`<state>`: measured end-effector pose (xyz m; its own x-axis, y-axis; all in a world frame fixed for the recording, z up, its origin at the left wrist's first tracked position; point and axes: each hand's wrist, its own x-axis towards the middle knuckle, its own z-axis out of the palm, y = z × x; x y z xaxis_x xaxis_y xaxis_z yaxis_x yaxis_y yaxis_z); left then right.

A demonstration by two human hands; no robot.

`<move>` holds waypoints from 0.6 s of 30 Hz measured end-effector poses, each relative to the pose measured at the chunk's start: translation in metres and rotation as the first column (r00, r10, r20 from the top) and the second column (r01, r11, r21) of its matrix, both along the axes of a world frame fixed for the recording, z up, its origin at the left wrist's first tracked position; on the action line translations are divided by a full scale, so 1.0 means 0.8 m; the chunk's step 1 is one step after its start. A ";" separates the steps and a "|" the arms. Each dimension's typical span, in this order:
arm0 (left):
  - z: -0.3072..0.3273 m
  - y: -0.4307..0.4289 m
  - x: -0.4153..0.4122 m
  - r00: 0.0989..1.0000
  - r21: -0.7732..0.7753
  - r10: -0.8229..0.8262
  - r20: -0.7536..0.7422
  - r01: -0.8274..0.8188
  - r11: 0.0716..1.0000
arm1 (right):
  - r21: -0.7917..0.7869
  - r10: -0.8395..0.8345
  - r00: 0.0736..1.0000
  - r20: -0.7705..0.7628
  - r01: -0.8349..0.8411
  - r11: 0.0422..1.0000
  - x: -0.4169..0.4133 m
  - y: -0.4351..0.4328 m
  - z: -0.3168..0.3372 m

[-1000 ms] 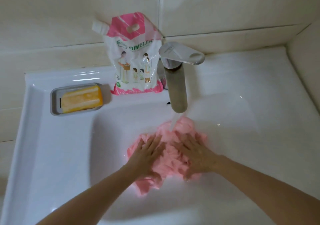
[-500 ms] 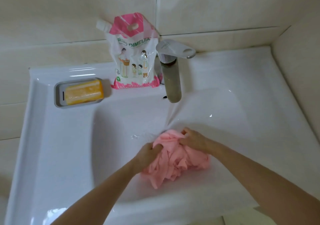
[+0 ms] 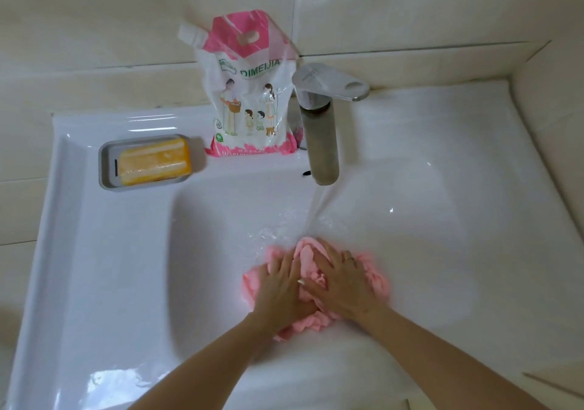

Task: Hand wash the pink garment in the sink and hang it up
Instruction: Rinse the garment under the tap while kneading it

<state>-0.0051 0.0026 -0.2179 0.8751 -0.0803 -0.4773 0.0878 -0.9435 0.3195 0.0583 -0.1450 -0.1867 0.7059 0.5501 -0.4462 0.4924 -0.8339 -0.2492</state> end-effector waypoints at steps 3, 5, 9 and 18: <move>-0.005 -0.004 0.000 0.986 -0.037 0.113 0.121 -0.110 0.993 | -0.008 -0.049 0.997 0.054 0.049 0.999 0.003 0.010 -0.008; -0.010 -0.005 0.002 0.955 -0.037 0.178 0.237 -0.174 0.984 | 0.026 -0.059 0.988 0.141 0.056 0.998 0.003 0.016 -0.018; -0.012 -0.007 0.013 0.945 0.001 0.178 0.273 -0.185 0.983 | -0.010 -0.081 0.987 0.140 0.083 0.997 0.012 0.032 -0.034; -0.022 -0.006 0.035 0.951 0.046 0.069 0.302 -0.086 0.995 | 0.197 -0.232 0.899 0.372 0.168 0.966 0.040 0.054 -0.055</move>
